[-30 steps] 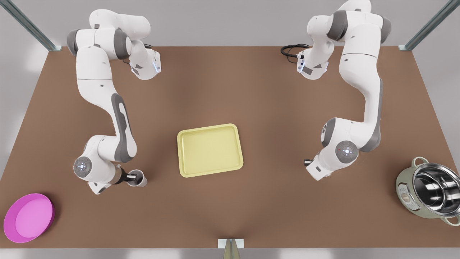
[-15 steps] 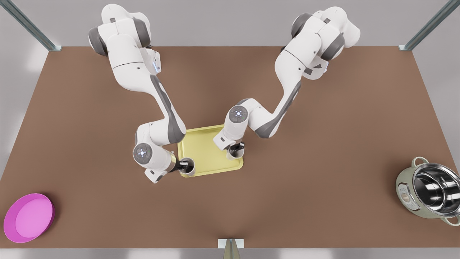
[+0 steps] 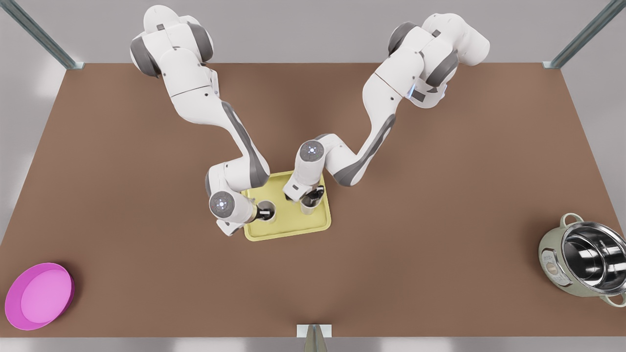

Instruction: Use both arms to respectively pick up the white IKEA cups from the middle-left and middle-right positions, then place the white IKEA cups onto the middle-middle tray, ensuring that the cups remain upright and do not tip over

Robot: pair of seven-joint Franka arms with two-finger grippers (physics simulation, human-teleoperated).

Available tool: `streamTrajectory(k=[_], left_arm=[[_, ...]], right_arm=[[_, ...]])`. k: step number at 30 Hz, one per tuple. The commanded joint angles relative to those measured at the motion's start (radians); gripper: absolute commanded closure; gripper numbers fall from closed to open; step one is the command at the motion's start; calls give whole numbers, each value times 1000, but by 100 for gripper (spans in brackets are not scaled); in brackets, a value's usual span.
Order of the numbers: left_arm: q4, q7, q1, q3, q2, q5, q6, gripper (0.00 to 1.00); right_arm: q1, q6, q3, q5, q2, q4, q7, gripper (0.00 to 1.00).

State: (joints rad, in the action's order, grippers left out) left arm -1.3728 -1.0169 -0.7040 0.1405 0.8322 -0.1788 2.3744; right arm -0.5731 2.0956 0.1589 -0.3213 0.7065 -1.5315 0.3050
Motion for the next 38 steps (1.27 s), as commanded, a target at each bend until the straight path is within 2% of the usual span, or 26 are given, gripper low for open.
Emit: streamTrajectory(k=[1, 3, 8, 11, 13, 14, 15, 17, 18, 20, 21, 22, 26, 28, 33, 34, 36, 38], left_arm=[[3, -301, -2, 1, -15, -19, -50, 9], [3, -301, -2, 2, -24, -18, -60, 0], [8, -322, 0, 5, -45, -11, -83, 0], [11, -321, 11, 37, -99, 9, -208, 0], [14, -310, 40, 42, -231, 61, -440, 0], [14, -121, 127, 57, -324, 84, -591, 0], [18, 285, 279, 57, -410, 84, -834, 0], [41, 793, 567, 57, -467, 74, -963, 0], [77, 911, 659, 59, -478, 76, -989, 0], [72, 923, 666, 44, -515, 73, -985, 0], [-18, 925, 623, -7, -599, 74, -946, 0], [-57, 916, 580, -55, -624, 79, -968, 0], [3, 917, 578, -51, -576, 119, -966, 0], [38, 919, 574, -50, -573, 116, -966, 0], [40, 917, 584, -56, -553, 114, -931, 0], [40, 919, 584, -56, -548, 111, -931, 0], [43, 917, 584, -53, -548, 122, -936, 0], [49, 917, 610, -58, -538, 180, -946, 0]], right_arm=[[2, 6, 1, -27, -2, 2, 94, 0], [-1, 6, 1, -27, -5, 2, 95, 0], [1, -12, -1, -30, -39, -1, 91, 0], [6, -61, 1, -30, -82, -2, 88, 0], [13, -106, 1, -30, -114, -1, 86, 0], [28, -144, 2, -30, -136, 1, 88, 0], [55, -158, 5, -28, -145, 4, 82, 0], [154, -192, 10, -21, -124, 5, 23, 0], [193, -197, 10, 25, -116, 7, 8, 0], [294, -195, 11, 146, -79, 31, -240, 0], [321, -195, 24, 201, -81, 65, -375, 0], [349, -201, 24, 231, -108, 74, -409, 0], [361, -520, 36, 232, -450, 102, -391, 0], [363, -678, 70, 235, -455, 257, -349, 0], [372, -681, 67, 283, -447, 271, -354, 0], [404, -697, 37, 281, -456, 271, -346, 0], [487, -695, -87, 324, -541, 221, -339, 0], [490, -681, -87, 326, -568, 177, -340, 0]])
